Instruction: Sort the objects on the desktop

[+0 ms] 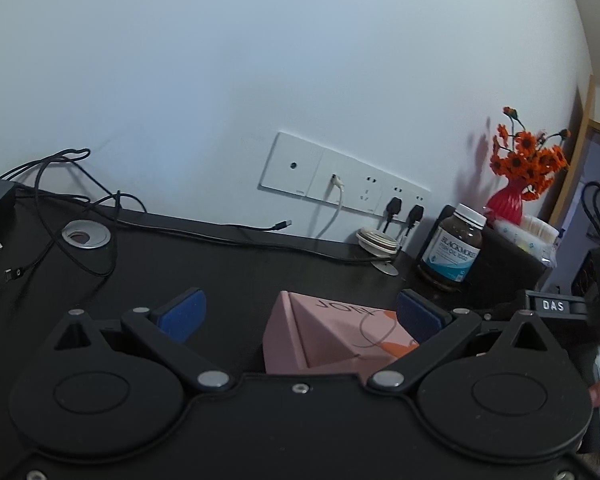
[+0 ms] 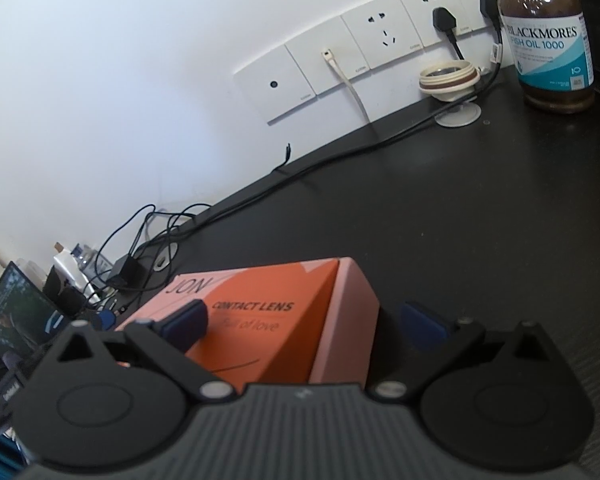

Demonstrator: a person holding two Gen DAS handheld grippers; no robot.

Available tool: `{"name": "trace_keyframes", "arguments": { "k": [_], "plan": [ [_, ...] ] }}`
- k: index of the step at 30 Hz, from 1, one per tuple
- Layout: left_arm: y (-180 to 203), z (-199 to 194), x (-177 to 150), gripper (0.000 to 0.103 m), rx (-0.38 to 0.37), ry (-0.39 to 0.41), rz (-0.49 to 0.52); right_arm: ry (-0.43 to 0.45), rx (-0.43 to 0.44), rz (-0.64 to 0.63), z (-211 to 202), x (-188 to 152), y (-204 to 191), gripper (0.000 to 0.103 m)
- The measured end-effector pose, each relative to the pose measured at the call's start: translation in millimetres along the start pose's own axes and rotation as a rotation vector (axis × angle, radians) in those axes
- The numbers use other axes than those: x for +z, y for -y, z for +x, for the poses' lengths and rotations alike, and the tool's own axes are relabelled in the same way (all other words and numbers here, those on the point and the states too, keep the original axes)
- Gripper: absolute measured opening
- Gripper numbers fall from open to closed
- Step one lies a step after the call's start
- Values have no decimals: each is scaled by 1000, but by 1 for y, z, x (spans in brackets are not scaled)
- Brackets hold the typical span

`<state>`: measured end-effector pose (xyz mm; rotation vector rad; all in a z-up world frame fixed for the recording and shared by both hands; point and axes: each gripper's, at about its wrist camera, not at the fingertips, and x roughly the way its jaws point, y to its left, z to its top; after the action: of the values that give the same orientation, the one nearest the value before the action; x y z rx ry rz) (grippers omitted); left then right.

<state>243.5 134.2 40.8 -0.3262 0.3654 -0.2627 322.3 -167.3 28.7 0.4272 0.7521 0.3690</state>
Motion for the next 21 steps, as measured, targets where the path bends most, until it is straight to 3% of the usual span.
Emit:
{"name": "trace_keyframes", "arguments": {
  "k": [21],
  "plan": [
    [6,11,-7,103,55,-61,59,-6,-12,-12,-8,-3,4,102]
  ]
}}
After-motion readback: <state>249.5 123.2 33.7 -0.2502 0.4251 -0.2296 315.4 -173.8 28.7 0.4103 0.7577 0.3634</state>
